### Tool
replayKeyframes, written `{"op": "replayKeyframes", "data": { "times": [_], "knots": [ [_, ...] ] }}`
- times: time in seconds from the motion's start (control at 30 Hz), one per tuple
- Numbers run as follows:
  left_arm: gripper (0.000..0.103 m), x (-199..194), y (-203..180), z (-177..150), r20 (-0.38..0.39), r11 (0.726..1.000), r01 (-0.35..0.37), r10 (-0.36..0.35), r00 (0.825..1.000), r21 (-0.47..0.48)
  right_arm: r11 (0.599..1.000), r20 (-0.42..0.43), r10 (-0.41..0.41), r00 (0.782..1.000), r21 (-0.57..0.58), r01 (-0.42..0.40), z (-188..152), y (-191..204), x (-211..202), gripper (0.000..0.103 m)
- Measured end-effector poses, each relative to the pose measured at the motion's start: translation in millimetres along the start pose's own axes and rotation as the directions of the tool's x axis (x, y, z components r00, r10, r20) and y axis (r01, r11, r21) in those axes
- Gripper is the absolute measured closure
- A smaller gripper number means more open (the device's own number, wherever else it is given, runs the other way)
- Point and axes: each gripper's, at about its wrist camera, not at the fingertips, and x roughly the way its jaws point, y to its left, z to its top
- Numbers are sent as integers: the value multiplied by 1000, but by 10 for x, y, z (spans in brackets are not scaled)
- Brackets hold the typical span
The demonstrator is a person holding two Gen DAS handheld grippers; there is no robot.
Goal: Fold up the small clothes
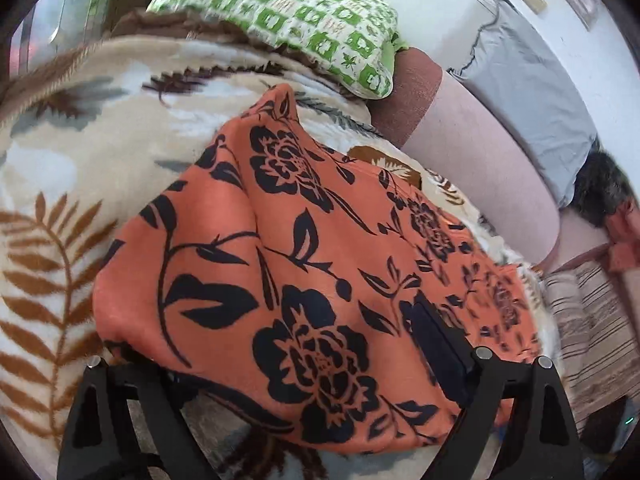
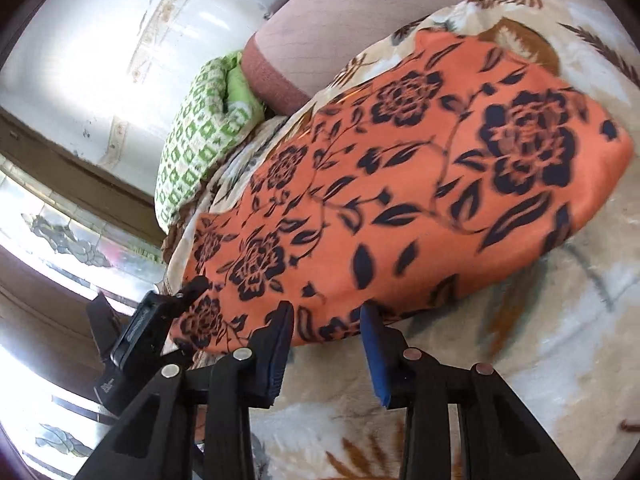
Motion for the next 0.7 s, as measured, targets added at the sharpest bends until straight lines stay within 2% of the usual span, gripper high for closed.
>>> {"op": "replayKeyframes", "data": {
  "times": [0.03, 0.1, 0.13, 0.17, 0.27, 0.37, 0.47, 0.57, 0.6, 0.67, 0.7],
  "knots": [
    [14, 5, -8, -3, 4, 1000, -8, 8, 1000, 6, 1000, 10, 4, 1000, 25, -4, 35, -73, -62, 66],
    [40, 0, 27, 15, 21, 999, -31, 31, 999, -13, 996, 35, 22, 999, 84, -25, 101, -232, -203, 65],
    [67, -1, 58, 40, 27, 999, -51, 51, 998, -18, 994, 52, 21, 998, 104, -26, 132, -306, -281, 65],
    [71, -1, 94, 64, 27, 999, -45, 46, 999, -27, 993, 71, 15, 997, 114, -23, 158, -363, -359, 65],
    [80, -7, 200, 118, 19, 996, 17, -16, 1000, -84, 988, 118, 19, 993, 152, -37, 224, -487, -500, 64],
    [82, -43, 127, 122, 37, 999, 9, -7, 999, -44, 983, 130, 53, 990, 167, -75, 293, -438, -425, 64],
    [84, -95, 38, 135, 65, 1000, 10, -10, 998, 9, 985, 87, 69, 994, 151, -81, 312, -216, -69, 64],
    [84, -131, 10, 137, 79, 1000, 17, -19, 997, 26, 973, 34, 114, 993, 199, -118, 285, -62, 344, 64],
    [84, -143, -5, 136, 83, 999, 16, -18, 996, 36, 976, 17, 102, 995, 191, -104, 274, -21, 456, 64],
    [85, -168, -51, 133, 91, 998, 6, -12, 996, 62, 989, -58, 20, 998, 150, -11, 202, 9, 754, 66],
    [86, -188, -90, 125, 100, 997, -2, -6, 995, 80, 991, -53, -5, 999, 136, 12, 171, -25, 824, 79]
  ]
}}
